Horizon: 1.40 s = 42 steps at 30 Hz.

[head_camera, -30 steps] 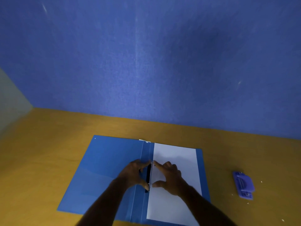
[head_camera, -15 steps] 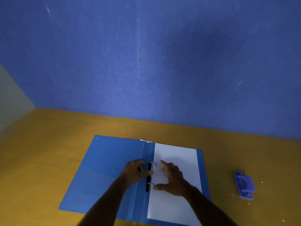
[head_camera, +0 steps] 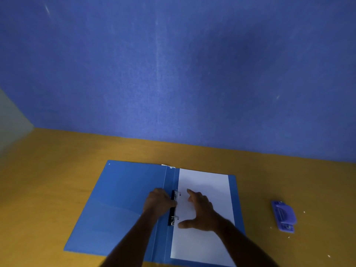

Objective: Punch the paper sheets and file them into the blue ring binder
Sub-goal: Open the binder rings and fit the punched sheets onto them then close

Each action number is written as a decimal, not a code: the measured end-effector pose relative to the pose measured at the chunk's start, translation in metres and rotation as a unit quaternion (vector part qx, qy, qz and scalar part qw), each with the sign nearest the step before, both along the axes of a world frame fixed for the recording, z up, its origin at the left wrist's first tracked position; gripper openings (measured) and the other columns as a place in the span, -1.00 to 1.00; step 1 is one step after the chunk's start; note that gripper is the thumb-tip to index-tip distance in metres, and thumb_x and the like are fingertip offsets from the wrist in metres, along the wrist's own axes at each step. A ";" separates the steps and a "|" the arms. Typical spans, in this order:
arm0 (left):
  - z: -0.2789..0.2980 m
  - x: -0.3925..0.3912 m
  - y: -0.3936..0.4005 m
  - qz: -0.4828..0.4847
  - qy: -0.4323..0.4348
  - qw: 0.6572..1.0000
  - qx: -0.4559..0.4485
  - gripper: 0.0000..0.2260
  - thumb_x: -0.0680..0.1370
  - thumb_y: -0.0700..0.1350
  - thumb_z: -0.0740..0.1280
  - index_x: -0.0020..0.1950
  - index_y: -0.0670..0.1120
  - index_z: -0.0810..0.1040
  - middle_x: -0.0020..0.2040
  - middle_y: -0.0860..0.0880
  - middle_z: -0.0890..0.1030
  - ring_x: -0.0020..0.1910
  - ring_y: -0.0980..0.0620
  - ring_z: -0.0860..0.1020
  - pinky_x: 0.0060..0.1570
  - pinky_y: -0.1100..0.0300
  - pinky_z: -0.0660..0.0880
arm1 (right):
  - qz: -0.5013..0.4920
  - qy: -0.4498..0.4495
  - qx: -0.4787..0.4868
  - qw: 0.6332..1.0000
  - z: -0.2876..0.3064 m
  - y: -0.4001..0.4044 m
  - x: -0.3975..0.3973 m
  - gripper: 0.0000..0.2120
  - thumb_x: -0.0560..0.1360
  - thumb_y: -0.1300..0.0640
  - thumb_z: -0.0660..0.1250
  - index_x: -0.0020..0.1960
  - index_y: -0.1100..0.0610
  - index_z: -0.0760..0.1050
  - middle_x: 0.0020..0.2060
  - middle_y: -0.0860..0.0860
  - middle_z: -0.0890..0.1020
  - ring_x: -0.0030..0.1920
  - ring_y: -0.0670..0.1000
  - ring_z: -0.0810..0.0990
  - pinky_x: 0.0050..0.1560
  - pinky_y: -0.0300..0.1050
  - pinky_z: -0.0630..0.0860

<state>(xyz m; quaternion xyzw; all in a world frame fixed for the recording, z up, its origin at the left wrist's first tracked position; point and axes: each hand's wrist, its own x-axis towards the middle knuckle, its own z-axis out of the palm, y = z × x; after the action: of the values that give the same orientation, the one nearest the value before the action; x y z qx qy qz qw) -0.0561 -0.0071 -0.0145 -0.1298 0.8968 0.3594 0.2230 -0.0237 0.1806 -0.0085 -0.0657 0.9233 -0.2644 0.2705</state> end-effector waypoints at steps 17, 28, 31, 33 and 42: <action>0.004 0.016 0.031 -0.002 0.041 0.997 0.060 -0.70 0.29 -0.05 0.61 -0.16 -0.05 0.54 -0.24 0.05 0.58 -0.31 0.17 0.54 -0.45 0.38 0.36 | 0.035 0.012 0.022 0.999 0.001 -0.003 0.002 0.23 0.11 -0.39 0.51 0.54 -0.13 -0.14 0.47 0.00 0.17 0.42 0.08 0.20 0.41 0.18 0.23; -0.003 0.020 0.034 -0.047 0.072 0.996 -0.020 -0.67 0.33 0.03 0.55 0.01 -0.01 0.57 -0.12 0.06 0.57 -0.13 0.10 0.55 -0.28 0.37 0.41 | 0.061 0.056 0.088 0.993 -0.008 -0.012 0.001 0.11 0.12 -0.42 0.47 0.51 -0.15 0.01 0.39 0.02 0.25 0.36 0.09 0.22 0.33 0.11 0.28; -0.008 0.019 0.031 -0.035 0.061 0.997 -0.011 -0.64 0.28 0.07 0.57 -0.03 -0.03 0.60 -0.17 0.09 0.58 -0.20 0.13 0.54 -0.42 0.45 0.30 | 0.056 0.052 0.082 0.994 -0.007 -0.012 -0.001 0.11 0.12 -0.40 0.49 0.50 -0.15 0.01 0.38 0.03 0.27 0.35 0.10 0.23 0.32 0.11 0.29; -0.010 0.017 0.029 -0.040 0.059 0.997 -0.009 -0.64 0.26 0.08 0.58 -0.05 -0.04 0.62 -0.15 0.07 0.62 -0.20 0.12 0.57 -0.42 0.44 0.32 | 0.053 0.050 0.078 0.994 -0.004 -0.012 -0.002 0.09 0.14 -0.37 0.49 0.50 -0.15 0.02 0.37 0.04 0.28 0.35 0.11 0.24 0.32 0.12 0.29; -0.010 0.013 0.022 -0.063 0.079 0.995 0.011 -0.71 0.36 0.00 0.52 -0.17 0.04 0.40 -0.20 0.07 0.53 -0.22 0.09 0.52 -0.40 0.37 0.32 | 0.045 0.076 0.071 0.994 -0.006 -0.012 -0.002 0.03 0.14 -0.37 0.48 0.47 -0.17 0.08 0.33 0.03 0.33 0.32 0.09 0.29 0.26 0.11 0.34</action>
<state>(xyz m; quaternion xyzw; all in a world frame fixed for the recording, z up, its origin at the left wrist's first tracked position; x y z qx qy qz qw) -0.0426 0.0148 -0.0250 -0.0415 0.9141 0.3631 0.1754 -0.0254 0.1683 -0.0146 -0.1073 0.9537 -0.1801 0.2155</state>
